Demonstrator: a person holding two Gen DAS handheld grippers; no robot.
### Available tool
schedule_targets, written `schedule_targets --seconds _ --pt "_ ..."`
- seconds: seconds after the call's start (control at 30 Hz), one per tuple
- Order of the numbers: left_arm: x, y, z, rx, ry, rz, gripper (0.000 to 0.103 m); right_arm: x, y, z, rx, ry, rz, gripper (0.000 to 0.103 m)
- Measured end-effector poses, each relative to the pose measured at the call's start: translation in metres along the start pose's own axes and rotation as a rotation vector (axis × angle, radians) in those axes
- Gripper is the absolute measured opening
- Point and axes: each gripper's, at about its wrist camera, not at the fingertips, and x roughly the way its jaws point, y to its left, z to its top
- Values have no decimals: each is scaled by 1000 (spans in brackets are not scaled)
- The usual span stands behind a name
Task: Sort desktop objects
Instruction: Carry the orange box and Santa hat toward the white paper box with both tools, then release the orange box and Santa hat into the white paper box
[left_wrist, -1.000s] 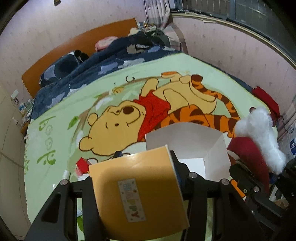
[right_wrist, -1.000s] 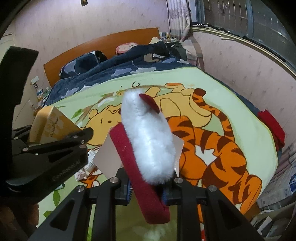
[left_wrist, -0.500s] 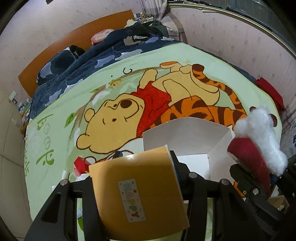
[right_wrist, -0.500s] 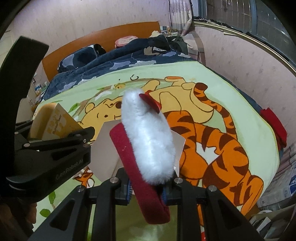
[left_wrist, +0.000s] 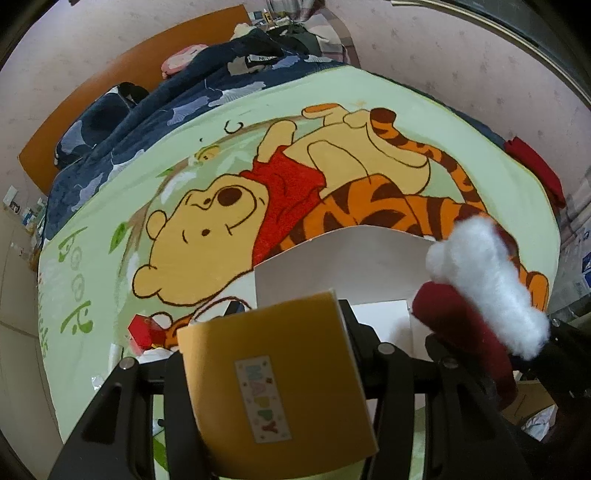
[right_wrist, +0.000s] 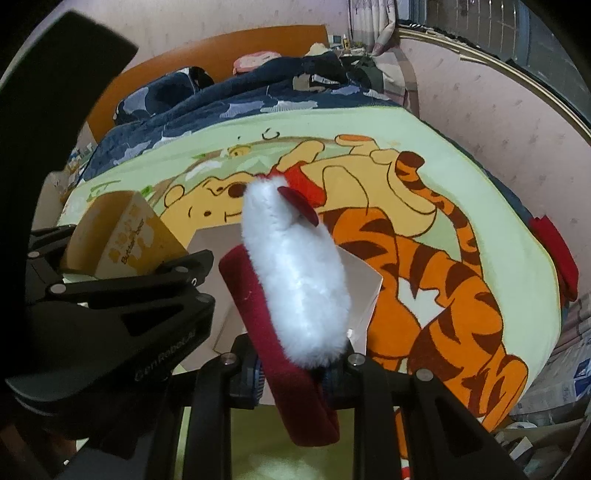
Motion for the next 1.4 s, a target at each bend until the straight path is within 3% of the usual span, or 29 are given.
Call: schedule_targets --seconds 0.1,0.27,0.47,0.83,1.23,1.4 --pt "7 0 1 -4 21 -5 53 6 -1 -1 -4 20 2 27" --pt "11 -4 3 25 21 -4 73 11 -3 -2 -3 28 -4 39" --pt "11 -5 5 20 22 -14 82 6 -6 -2 -1 5 -2 46" --pt "-13 -1 2 0 -34 -6 82 -16 -10 -3 26 -53 -16 48" --pt "-77 5 -20 -9 -123 -18 82 -76 1 -19 33 -136 -16 48" --pt "-95 5 -34 -15 -130 3 88 -93 6 -32 27 -149 -25 48"
